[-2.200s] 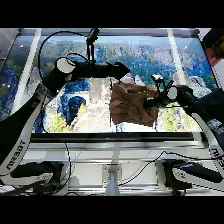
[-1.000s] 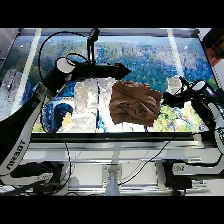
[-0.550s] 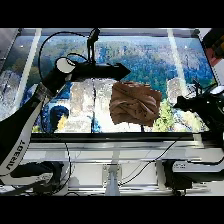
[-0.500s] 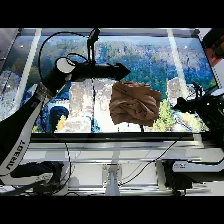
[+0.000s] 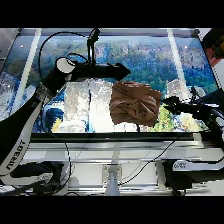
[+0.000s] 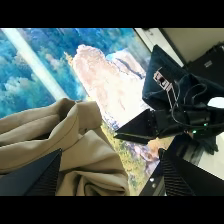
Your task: Fold the clothes and pants, and hang the long-sleeved shirts on hangers.
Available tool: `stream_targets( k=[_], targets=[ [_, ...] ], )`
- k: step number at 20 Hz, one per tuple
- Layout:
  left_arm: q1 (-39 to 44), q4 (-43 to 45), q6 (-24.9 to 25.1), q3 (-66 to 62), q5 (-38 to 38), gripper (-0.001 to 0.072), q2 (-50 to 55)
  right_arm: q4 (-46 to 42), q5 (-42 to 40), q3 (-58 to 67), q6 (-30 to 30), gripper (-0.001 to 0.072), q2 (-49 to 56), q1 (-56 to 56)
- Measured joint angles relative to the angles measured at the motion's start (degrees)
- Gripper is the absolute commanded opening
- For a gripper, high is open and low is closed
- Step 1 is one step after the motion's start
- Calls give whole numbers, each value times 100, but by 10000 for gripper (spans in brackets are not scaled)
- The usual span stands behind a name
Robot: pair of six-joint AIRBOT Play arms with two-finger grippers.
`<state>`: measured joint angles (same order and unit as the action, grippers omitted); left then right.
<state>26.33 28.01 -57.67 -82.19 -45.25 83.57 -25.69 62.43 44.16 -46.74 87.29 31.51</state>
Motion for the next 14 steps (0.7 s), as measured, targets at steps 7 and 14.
stream_targets(
  k=[7,14],
  targets=[
    [0,0,0,0,-2,691,0,330,-90,-37,-83,622,389,-728],
    [0,0,0,0,0,691,0,472,24,144,-120,620,483,-1530]
  ],
)
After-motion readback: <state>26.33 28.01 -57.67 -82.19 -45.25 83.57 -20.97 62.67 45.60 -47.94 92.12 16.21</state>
